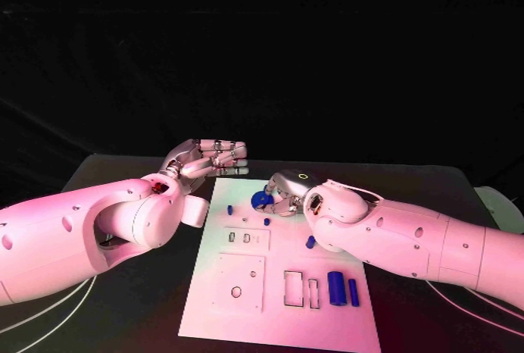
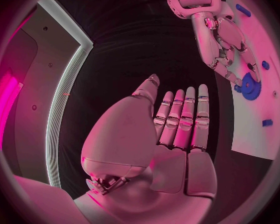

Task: Assemble the parts on the task board

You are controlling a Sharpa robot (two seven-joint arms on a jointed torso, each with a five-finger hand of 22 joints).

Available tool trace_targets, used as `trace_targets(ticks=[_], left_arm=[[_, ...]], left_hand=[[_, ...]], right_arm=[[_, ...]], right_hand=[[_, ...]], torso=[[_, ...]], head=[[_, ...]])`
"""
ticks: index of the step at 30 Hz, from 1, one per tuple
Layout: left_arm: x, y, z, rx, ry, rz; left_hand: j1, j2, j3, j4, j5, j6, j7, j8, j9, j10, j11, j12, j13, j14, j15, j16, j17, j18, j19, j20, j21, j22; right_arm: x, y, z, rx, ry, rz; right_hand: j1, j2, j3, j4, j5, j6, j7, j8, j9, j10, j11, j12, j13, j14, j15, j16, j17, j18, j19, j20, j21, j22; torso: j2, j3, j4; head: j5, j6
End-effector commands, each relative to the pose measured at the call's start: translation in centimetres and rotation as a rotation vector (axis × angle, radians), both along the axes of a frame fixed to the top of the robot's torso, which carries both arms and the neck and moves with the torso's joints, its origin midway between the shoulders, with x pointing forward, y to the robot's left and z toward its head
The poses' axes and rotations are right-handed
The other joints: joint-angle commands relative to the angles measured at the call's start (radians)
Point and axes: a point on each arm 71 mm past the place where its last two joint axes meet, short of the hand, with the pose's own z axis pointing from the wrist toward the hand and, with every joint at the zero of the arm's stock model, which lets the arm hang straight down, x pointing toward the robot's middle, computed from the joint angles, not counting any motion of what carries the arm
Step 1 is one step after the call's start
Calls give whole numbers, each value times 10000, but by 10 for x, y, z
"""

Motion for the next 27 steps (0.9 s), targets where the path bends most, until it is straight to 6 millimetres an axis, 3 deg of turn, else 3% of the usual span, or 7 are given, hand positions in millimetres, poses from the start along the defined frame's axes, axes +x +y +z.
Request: trace_targets(ticks=[1, 8, 12, 16, 22, 27], left_arm=[[0, -2, 2, -44, -95, -192], [0, 0, 1, -22, -94, -128], [1, 2, 1, -8, -90, -89], [1, 4, 1, 3, -88, -59], [2, 4, 1, 12, -83, -36], [3, 3, 0, -6, -76, -102]], left_hand=[[-41, 71, -20, -39, -27, -92, 170, -38, -9, -45, 9, -49, -12, -21, 67, -35, -16, 119, 18, -3, 29, -10], [-41, 71, -20, -39, -27, -92, 170, -38, -9, -45, 9, -49, -12, -21, 67, -35, -16, 119, 18, -3, 29, -10], [-41, 71, -20, -39, -27, -92, 170, -38, -9, -45, 9, -49, -12, -21, 67, -35, -16, 119, 18, -3, 29, -10], [-41, 71, -20, -39, -27, -92, 170, -38, -9, -45, 9, -49, -12, -21, 67, -35, -16, 119, 18, -3, 29, -10], [-58, 74, -29, -33, -27, -95, 172, -45, -9, -51, 12, -52, -11, -25, 71, -46, -16, 119, 12, -1, 27, -14], [-60, 74, -30, -32, -27, -95, 172, -45, -9, -52, 12, -53, -11, -25, 71, -47, -16, 118, 12, 0, 27, -15]], right_arm=[[-4, 0, 0, 52, -2, 187], [-9, -24, 9, 692, -386, -31], [-15, -56, 23, 1502, -809, -139], [-19, -89, 33, 1903, -665, -310], [-27, -141, 38, 2408, 228, -417], [-29, -172, 37, 2574, 604, -532]], right_hand=[[63, 39, 23, 55, 52, 95, -39, -47, 17, 59, 15, 19, 1432, 968, 43, 34, 2381, -101, 729, 46, 16, 2250], [157, 73, 31, 51, 212, 170, -68, -54, 34, 110, -13, 59, 1485, 968, 18, 35, 2382, -111, 759, 27, 44, 2287], [410, 98, 84, -51, 318, 350, -129, -20, 75, 156, -67, 88, 1528, 963, -25, 27, 2360, -115, 770, -8, 53, 2302], [595, 47, 89, -150, 306, 420, -155, -27, 90, 160, -97, 82, 1525, 963, -54, 26, 2359, -114, 766, -38, 48, 2299], [1404, -7, 244, -659, 369, 439, -144, -129, 87, -12, -101, -86, 1335, 897, -68, -68, 2094, -29, 535, -64, -188, 2038], [2000, -101, 364, -1086, 377, 478, -155, -182, 85, -223, -116, -286, 1111, 829, -84, -172, 1824, 58, 292, -74, -443, 1767]], torso=[[-1, 0, 10], [-9, -2, -24], [-38, -3, -48], [-91, -6, -132], [-178, 10, -227], [-230, 26, -260]], head=[[-17, -13], [-30, -19], [-66, 15], [-15, 24], [0, 9], [-143, -34]])
